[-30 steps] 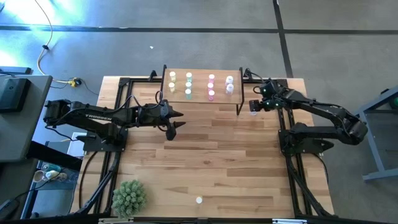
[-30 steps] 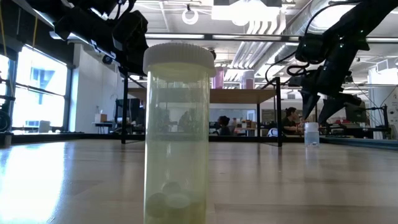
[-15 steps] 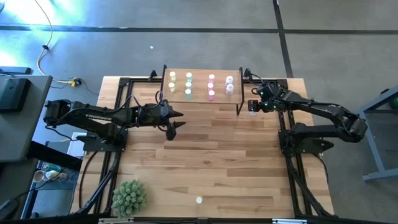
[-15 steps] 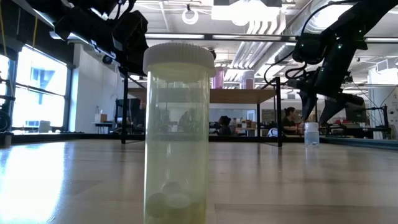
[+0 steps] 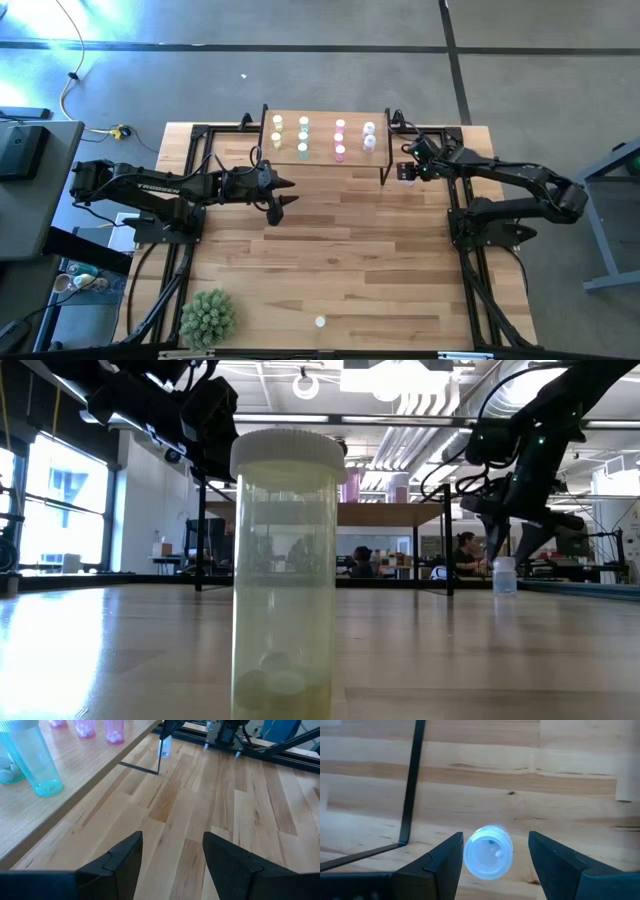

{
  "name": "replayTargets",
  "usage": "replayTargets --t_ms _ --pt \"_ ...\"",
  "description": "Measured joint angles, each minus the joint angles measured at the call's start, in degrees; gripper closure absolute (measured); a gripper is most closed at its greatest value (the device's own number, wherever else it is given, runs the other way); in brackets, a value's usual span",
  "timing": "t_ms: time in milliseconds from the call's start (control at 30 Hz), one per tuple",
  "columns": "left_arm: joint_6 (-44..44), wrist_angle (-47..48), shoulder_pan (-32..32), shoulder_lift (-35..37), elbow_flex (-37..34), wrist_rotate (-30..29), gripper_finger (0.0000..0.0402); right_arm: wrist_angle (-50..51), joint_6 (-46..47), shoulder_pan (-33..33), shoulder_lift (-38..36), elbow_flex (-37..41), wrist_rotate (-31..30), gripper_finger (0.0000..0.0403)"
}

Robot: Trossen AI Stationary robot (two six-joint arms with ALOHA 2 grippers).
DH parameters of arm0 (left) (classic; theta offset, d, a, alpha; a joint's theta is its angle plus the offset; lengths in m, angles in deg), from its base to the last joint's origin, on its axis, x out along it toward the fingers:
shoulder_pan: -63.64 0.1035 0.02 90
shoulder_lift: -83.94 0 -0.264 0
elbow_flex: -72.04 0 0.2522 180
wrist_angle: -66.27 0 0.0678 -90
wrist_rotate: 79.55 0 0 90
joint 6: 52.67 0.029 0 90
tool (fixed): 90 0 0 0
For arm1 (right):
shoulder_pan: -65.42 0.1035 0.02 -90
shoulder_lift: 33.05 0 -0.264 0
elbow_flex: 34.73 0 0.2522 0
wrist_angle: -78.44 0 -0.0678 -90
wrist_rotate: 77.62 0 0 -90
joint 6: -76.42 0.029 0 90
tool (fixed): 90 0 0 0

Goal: Pick and place medicine bottles onto shelf by color
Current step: Put the transparent pill bottle and align it with the other transparent pill bottle on the shelf

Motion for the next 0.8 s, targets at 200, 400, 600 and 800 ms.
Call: replayTargets --t_ms 200,400,600,800 --pt "0.00 0.02 0.01 0.00 0.00 -0.01 0.0205 0.11 -0.02 0.47 2.45 0.00 -0.01 0.0187" --pt "0.00 0.00 0.00 0.00 0.00 -0.02 0.0205 -0.10 -0.07 1.25 2.79 0.00 -0.51 0.0199" --pt "0.00 0.02 0.02 0.00 0.00 -0.02 0.0205 0.87 -0.70 1.22 2.77 -0.01 -0.56 0.0250" --pt "0.00 0.02 0.00 0.00 0.00 -0.02 0.0205 1.17 -2.56 1.22 2.33 -0.04 -0.44 0.0277"
